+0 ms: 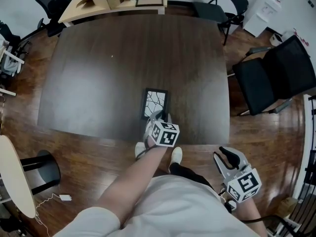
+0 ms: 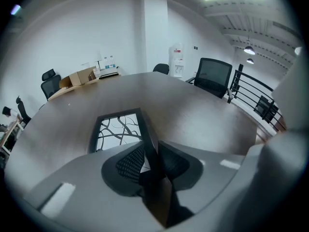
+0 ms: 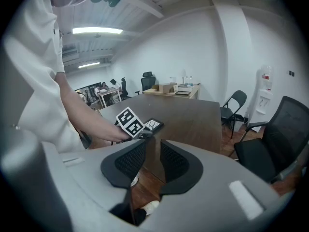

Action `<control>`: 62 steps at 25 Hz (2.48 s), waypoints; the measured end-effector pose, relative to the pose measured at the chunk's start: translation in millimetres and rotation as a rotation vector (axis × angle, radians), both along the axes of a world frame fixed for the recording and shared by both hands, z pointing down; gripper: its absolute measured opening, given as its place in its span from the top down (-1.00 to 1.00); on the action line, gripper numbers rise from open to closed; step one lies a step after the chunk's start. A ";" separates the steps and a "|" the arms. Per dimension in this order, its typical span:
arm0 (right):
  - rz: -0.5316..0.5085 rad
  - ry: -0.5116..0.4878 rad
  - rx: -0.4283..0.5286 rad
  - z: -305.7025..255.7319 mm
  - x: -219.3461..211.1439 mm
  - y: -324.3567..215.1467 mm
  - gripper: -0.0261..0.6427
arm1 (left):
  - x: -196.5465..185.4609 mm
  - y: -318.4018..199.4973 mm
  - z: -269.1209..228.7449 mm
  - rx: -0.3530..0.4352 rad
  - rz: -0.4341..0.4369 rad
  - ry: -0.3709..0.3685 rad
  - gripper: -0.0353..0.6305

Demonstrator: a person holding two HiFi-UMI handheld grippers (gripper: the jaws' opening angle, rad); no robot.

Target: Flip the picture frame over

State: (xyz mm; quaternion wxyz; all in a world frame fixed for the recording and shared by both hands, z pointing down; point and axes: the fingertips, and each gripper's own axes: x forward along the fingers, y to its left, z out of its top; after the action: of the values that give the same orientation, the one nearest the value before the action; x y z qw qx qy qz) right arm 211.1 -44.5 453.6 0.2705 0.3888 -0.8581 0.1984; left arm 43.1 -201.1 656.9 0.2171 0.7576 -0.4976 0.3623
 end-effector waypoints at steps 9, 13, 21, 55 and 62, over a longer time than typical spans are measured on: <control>-0.052 -0.004 0.002 0.4 3.6 -11.7 0.63 | -4.9 1.3 -0.5 -0.062 -0.104 0.101 0.71; -0.061 -0.009 0.007 0.5 5.0 -17.9 0.63 | -5.7 2.4 -7.3 -0.068 -0.113 0.155 0.71; -0.070 -0.013 0.026 -1.0 -4.9 -30.6 0.63 | 4.7 9.0 -49.3 -0.072 -0.106 0.400 0.71; -0.030 0.112 0.015 -22.8 -118.3 -34.1 0.63 | -88.9 3.2 -91.6 -0.361 -0.089 1.744 0.68; 0.013 0.118 0.012 -23.2 -127.4 -27.2 0.63 | -97.3 3.3 -83.2 -0.404 -0.034 1.653 0.65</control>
State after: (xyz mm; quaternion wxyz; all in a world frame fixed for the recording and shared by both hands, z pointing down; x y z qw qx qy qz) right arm 83.6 -71.7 430.4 0.3167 0.4073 -0.8393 0.1717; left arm -54.2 -197.9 573.8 0.6470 0.7180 -0.1163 -0.2288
